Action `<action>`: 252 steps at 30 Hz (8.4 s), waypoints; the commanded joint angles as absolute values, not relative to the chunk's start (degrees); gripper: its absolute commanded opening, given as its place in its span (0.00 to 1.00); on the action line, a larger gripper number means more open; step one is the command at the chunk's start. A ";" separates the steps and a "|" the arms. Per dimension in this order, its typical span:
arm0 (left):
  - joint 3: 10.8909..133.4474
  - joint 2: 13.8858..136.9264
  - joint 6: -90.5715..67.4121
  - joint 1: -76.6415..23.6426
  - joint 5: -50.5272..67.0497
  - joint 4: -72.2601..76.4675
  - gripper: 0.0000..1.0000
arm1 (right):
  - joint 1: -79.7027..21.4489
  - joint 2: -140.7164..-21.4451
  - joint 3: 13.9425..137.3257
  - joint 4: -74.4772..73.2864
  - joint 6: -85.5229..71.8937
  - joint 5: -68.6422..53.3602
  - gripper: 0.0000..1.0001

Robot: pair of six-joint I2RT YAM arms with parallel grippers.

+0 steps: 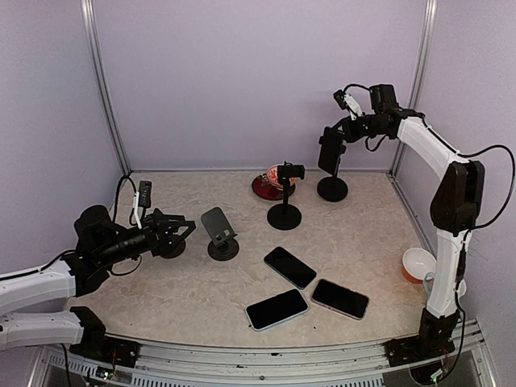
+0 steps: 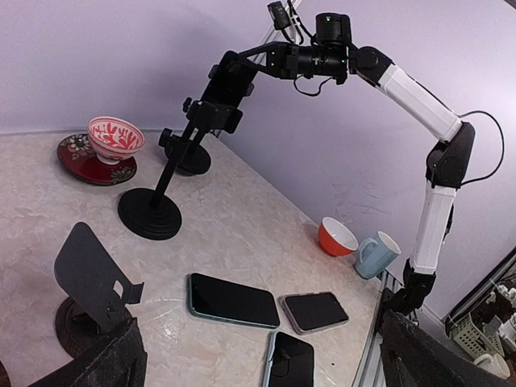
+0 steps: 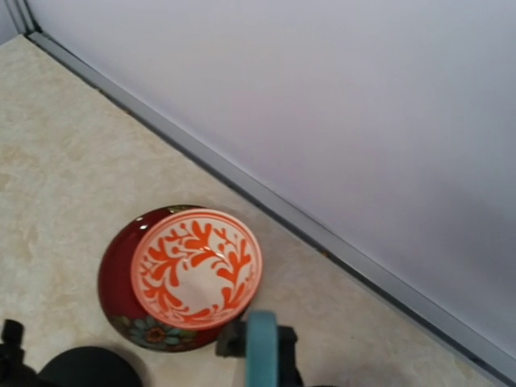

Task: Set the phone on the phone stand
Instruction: Place the phone stand with the phone at the corner of the board, then pick up the phone stand at the center of the board, then place the phone stand at the center of the board.

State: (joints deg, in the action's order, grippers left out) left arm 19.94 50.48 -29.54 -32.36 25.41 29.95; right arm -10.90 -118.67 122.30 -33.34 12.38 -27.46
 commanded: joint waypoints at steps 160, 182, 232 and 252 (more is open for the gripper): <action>11.45 41.48 -32.75 -44.35 -1.38 25.47 0.99 | -33.22 -96.95 81.82 -17.26 -9.18 1.45 0.77; 10.41 39.18 -32.78 -44.41 -2.92 23.61 0.99 | -33.31 -105.36 90.89 -18.22 -7.97 -0.64 0.08; 8.58 36.12 -33.82 -44.47 -2.45 23.59 0.99 | -64.95 -96.07 88.03 -16.00 -12.35 13.46 0.00; 8.70 37.43 -34.72 -45.24 -2.64 24.90 0.99 | -64.95 -96.20 86.72 -17.54 -11.10 12.98 0.39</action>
State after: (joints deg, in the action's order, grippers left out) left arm 8.71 36.40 -34.50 -44.77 -2.26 23.51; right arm -64.71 -98.96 86.28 -21.04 -11.55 13.30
